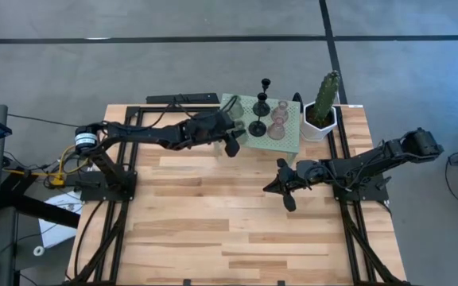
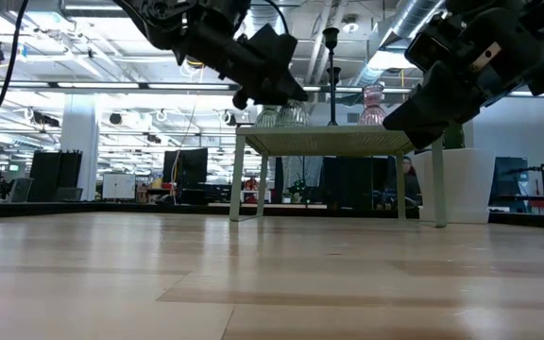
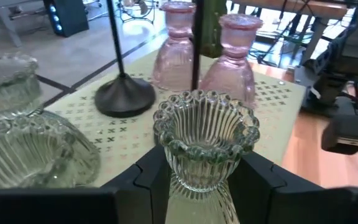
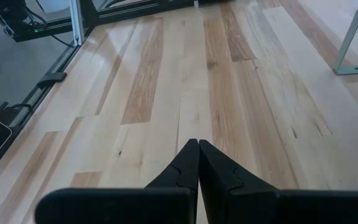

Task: Pick & Place candle stick holders
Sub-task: Put the green glass candle holder on the shelf

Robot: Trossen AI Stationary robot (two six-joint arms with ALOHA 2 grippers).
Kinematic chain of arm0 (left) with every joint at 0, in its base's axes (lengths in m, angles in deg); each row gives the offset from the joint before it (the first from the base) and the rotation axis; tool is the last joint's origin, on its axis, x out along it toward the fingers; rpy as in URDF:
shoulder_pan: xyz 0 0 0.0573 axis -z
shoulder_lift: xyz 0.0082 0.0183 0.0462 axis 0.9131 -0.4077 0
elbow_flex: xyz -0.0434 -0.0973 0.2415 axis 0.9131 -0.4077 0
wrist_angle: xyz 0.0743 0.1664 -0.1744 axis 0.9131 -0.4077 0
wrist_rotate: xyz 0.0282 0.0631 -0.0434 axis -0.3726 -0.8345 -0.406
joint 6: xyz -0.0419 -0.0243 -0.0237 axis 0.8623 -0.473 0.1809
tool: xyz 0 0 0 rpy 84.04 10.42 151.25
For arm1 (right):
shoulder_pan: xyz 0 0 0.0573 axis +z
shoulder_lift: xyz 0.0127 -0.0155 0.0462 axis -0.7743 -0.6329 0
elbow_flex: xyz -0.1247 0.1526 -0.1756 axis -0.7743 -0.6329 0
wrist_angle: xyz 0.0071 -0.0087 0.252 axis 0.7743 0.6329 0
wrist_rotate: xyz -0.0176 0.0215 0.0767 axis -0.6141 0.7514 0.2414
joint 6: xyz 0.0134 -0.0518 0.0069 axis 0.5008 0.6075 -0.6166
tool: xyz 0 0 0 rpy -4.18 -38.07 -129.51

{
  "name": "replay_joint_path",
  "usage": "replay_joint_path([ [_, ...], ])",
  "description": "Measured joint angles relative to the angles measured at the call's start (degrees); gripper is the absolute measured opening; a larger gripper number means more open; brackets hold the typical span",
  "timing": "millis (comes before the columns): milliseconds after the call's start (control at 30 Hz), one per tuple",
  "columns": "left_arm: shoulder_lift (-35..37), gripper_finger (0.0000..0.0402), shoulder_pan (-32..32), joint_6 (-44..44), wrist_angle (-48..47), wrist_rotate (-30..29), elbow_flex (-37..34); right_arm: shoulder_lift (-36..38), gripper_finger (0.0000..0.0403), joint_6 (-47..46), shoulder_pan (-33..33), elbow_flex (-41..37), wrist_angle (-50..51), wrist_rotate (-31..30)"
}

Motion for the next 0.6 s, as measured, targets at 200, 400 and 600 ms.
replay_joint_path([
  [200, 0.0, 0.0131, -0.8, 0.0, 0.0, 1.3, 0.0, 0.0, 0.0, 0.0, 0.0, 0.0, 0.0, 0.0],
  [400, 0.0, 0.0136, -0.8, -0.5, 0.1, 6.8, 0.0, 0.0, 0.0, 1.4, -0.1, 0.0, 0.0, 0.0],
  [600, 0.0, 0.0164, -0.9, -2.6, 1.1, 6.6, 0.0, 0.0, 0.0, 1.4, -0.9, 0.0, 0.0, -0.1],
])
